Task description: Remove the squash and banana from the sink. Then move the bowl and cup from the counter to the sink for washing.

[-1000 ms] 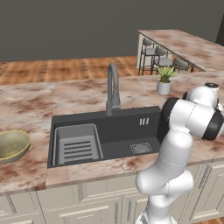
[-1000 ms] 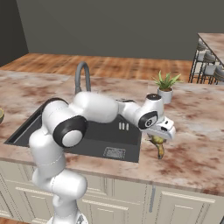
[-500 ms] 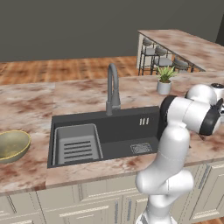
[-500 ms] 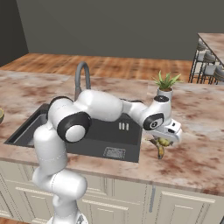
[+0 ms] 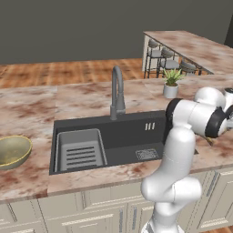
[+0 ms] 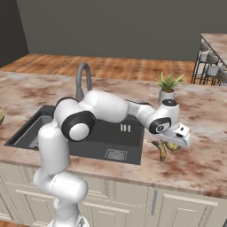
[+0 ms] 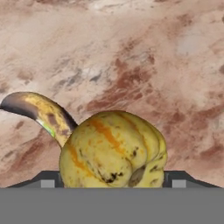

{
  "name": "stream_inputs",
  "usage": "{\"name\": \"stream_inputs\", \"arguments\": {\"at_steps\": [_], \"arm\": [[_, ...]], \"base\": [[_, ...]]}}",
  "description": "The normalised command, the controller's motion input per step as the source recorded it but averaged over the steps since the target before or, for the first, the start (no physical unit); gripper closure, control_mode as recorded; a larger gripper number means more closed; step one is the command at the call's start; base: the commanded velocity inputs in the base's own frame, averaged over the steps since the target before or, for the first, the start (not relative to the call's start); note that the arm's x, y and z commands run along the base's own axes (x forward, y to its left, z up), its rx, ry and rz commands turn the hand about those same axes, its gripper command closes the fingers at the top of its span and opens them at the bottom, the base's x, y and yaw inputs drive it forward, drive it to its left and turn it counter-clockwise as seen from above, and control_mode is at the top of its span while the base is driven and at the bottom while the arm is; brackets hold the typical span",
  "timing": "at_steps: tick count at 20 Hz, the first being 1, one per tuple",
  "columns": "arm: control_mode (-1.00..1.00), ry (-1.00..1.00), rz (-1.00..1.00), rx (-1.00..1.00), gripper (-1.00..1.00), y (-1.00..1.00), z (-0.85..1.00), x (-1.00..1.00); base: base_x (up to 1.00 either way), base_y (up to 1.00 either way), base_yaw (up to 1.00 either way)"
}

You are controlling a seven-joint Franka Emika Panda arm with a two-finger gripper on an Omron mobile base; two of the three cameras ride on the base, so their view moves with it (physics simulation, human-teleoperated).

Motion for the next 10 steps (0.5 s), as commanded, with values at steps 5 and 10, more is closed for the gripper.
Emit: {"name": "stream_inputs", "arguments": {"at_steps": [5,10], "arm": [[-1.0,0.0,0.0,0.0,1.0,-0.17,-0.11,-0.06],[-1.0,0.0,0.0,0.0,1.0,-0.04,-0.21,-0.02]], "base": [[0.0,0.0,0.0],[0.0,0.0,0.0]]}}
